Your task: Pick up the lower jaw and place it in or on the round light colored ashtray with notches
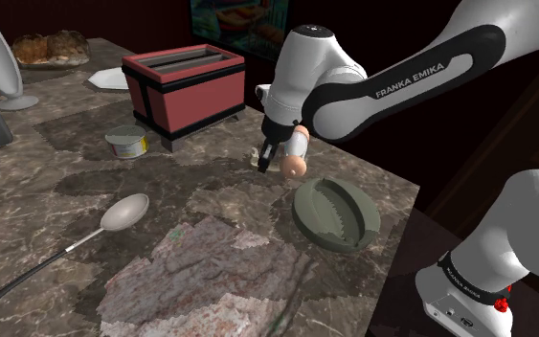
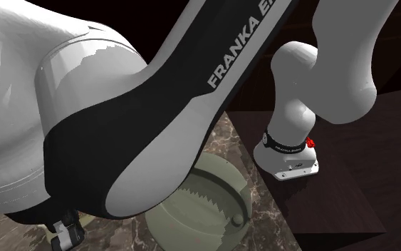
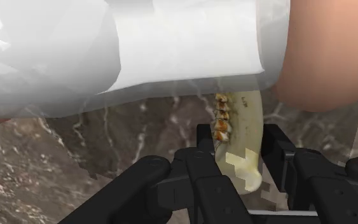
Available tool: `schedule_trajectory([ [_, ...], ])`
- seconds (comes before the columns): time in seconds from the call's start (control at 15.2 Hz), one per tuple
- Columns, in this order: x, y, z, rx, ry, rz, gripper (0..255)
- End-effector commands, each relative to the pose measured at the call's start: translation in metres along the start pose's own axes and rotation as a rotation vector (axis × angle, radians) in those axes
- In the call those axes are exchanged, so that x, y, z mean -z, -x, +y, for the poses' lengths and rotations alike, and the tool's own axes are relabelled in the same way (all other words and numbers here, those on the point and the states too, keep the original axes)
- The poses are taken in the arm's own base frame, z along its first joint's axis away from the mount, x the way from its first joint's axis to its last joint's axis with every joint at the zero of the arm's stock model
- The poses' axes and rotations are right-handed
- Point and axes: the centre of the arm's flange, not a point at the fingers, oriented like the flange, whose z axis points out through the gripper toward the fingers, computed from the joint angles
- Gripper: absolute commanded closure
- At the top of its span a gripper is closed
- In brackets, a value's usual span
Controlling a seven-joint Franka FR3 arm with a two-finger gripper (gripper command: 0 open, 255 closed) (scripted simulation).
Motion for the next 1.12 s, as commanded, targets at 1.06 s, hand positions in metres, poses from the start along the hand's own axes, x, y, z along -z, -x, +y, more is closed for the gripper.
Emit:
schedule_trajectory([
  [1.06, 0.066, -0.012, 0.008, -0.002, -0.002, -0.021, 255],
])
